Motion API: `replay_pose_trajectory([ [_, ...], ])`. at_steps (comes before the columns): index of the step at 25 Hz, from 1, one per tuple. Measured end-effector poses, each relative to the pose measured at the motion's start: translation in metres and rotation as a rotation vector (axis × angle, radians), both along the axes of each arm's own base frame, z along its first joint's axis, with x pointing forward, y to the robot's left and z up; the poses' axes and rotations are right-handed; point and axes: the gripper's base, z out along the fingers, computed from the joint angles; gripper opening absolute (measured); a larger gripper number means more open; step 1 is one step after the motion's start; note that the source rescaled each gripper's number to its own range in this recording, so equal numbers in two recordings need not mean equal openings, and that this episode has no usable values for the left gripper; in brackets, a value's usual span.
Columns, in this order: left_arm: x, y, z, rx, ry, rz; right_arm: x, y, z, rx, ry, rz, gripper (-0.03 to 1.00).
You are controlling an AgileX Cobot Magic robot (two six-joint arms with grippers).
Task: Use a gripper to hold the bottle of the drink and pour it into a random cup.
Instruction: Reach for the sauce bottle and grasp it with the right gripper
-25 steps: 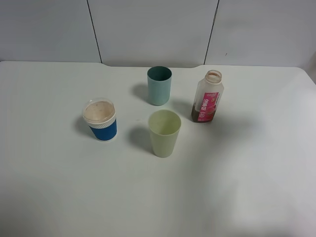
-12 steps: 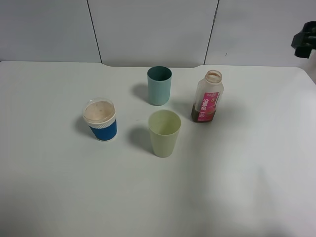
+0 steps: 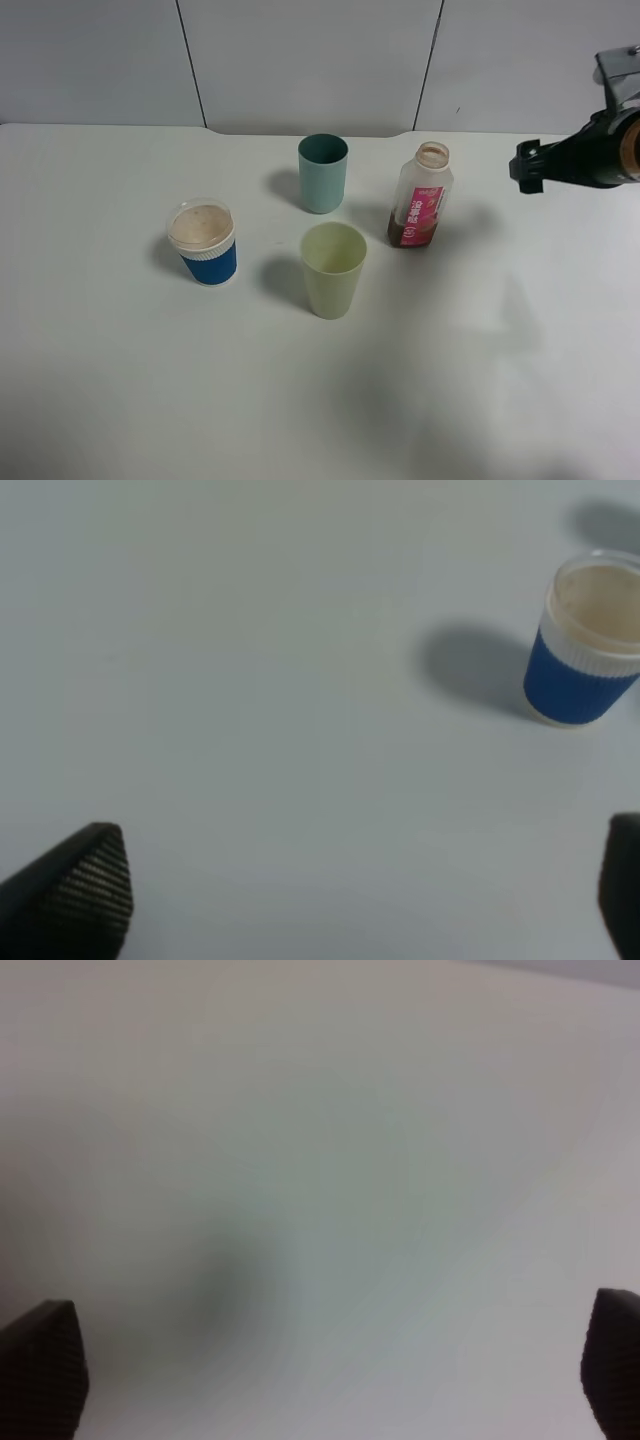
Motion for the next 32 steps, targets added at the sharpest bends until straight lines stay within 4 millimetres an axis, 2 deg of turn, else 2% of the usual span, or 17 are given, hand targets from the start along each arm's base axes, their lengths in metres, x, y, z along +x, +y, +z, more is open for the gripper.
replay_pose_trajectory([
  [5, 0.0, 0.0, 0.0, 0.0, 0.0, 0.0, 0.006, 0.008, -0.026, -0.021, 0.095, 0.121, 1.0],
  [13, 0.0, 0.0, 0.0, 0.0, 0.0, 0.0, 0.013, 0.027, -0.063, 0.023, 0.229, 0.43, 1.0],
  [19, 0.0, 0.0, 0.0, 0.0, 0.0, 0.0, 0.021, 0.027, -0.064, -0.037, 0.213, 0.498, 1.0],
  [23, 0.0, 0.0, 0.0, 0.0, 0.0, 0.0, 0.023, 0.033, -0.06, -0.058, 0.178, 0.633, 1.0],
  [27, 0.0, 0.0, 0.0, 0.0, 0.0, 0.0, 0.024, 0.043, -0.052, -0.039, 0.126, 0.777, 1.0],
  [32, 0.0, 0.0, 0.0, 0.0, 0.0, 0.0, 0.035, 0.046, -0.041, -0.047, 0.073, 0.805, 1.0],
])
